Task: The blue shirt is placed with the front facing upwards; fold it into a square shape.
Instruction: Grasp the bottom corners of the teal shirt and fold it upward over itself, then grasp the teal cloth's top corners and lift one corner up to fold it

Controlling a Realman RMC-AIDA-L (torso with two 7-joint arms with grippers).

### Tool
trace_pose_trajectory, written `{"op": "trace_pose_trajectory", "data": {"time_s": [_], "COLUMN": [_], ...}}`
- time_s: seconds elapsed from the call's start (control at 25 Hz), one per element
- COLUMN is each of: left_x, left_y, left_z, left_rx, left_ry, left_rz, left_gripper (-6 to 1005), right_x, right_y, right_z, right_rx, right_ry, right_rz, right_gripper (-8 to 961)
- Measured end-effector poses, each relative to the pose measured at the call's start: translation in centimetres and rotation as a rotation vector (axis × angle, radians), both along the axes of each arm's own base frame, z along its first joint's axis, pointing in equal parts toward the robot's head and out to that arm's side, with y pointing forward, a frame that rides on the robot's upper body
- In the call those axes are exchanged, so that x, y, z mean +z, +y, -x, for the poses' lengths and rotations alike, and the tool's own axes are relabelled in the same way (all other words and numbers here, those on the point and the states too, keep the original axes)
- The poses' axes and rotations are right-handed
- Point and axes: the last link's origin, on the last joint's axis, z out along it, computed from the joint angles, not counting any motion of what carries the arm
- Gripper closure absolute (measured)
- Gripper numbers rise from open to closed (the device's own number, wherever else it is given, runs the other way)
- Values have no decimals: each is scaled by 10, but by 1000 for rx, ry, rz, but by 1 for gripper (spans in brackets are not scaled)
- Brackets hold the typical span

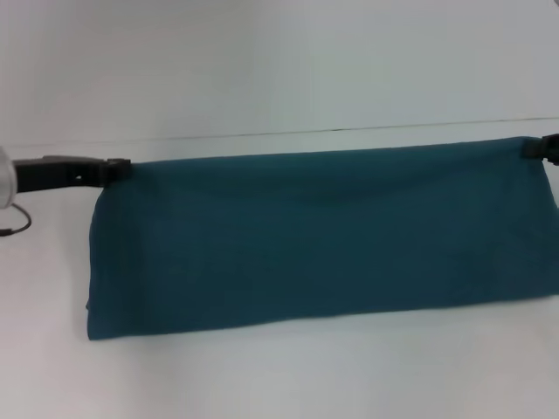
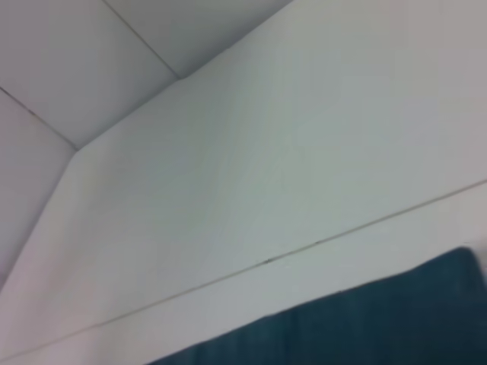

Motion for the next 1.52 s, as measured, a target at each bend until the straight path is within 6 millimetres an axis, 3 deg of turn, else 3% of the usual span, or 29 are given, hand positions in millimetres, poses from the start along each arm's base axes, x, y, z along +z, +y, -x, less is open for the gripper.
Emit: {"op": "trace_pose_trajectory", "data": {"time_s": [0.24,0.76,1.12,1.2,1.52], "left_x": [-11,-24,-62,-61,-38], "left_y": [20,28,27,27,20], "left_z": [-5,-5,-7,-7,-5], "left_rx": [14,8,-53,-48,9], "left_ry": [79,143,328,329,195], "left_rz": [-54,-108,-251,-266,-287], "left_gripper": [920,908,900,898,717], "right_x": [-8,-30,-68,-72,-63], "right_y": [19,51,65,65,54], "right_z": [1,13,17,19,18], "right_rx": [-37,-59,-2,14,91], "right_ry": [-55,-185,-453,-475,-450], "right_rz": [-68,-119,-221,-229,-278], "right_gripper": [842,836,833,832,433]}}
